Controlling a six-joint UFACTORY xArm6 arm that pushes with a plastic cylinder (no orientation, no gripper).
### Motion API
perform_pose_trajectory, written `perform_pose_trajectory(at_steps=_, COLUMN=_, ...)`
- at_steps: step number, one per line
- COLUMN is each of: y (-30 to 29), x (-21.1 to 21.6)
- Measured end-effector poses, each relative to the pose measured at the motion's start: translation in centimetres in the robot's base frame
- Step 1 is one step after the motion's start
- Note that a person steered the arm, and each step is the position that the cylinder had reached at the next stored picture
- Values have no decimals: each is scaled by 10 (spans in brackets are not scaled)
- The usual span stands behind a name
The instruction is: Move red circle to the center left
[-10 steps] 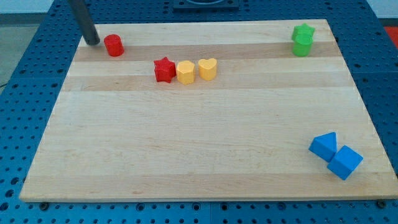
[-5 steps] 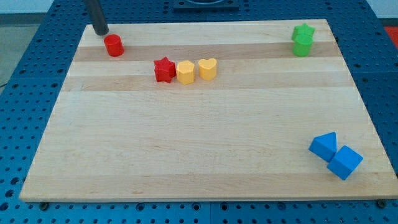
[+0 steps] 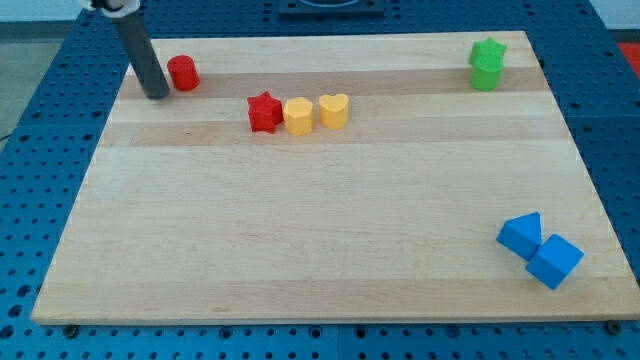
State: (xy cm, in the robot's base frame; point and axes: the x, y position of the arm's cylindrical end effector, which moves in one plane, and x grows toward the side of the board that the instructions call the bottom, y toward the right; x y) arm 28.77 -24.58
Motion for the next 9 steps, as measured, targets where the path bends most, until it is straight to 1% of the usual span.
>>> perform_pose_trajectory(at_steps=2, y=-2, x=-39)
perform_pose_trajectory(at_steps=3, y=20, x=-47)
perform_pose_trajectory(at_steps=4, y=35, x=-44)
perform_pose_trajectory(at_steps=5, y=35, x=-43)
perform_pose_trajectory(at_steps=6, y=35, x=-17)
perform_pose_trajectory(at_steps=9, y=35, x=92)
